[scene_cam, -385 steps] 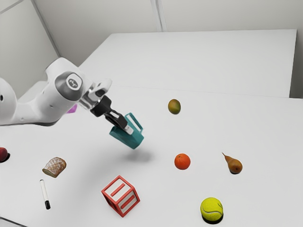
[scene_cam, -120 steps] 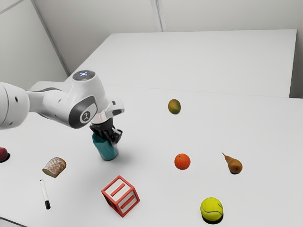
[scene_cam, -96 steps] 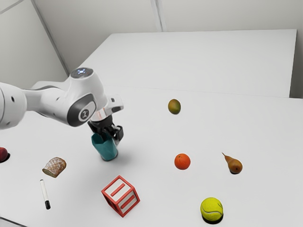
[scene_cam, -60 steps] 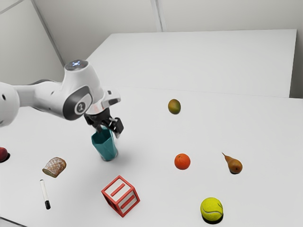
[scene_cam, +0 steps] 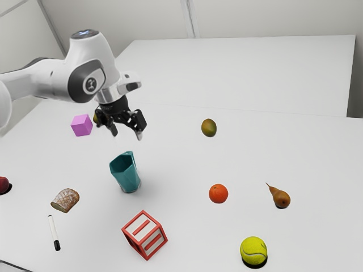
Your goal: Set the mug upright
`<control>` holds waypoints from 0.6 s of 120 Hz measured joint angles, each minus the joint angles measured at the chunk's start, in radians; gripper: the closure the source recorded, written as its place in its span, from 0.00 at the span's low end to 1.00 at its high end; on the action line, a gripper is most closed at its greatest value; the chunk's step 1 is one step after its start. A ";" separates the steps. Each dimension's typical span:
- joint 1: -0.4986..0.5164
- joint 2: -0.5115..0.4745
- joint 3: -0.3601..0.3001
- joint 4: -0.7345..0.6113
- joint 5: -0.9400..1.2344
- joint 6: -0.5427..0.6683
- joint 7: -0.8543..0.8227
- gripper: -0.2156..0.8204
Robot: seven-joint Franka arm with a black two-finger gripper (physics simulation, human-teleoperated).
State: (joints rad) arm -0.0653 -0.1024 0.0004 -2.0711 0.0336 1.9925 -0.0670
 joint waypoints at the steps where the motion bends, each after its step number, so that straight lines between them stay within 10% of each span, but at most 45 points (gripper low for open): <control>1: 0.000 0.000 0.000 0.007 -0.001 -0.007 0.000 0.23; 72: 0.014 0.062 -0.031 0.356 -0.013 -0.326 0.001 0.23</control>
State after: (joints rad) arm -0.0517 -0.0403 -0.0307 -1.7149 0.0201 1.6666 -0.0664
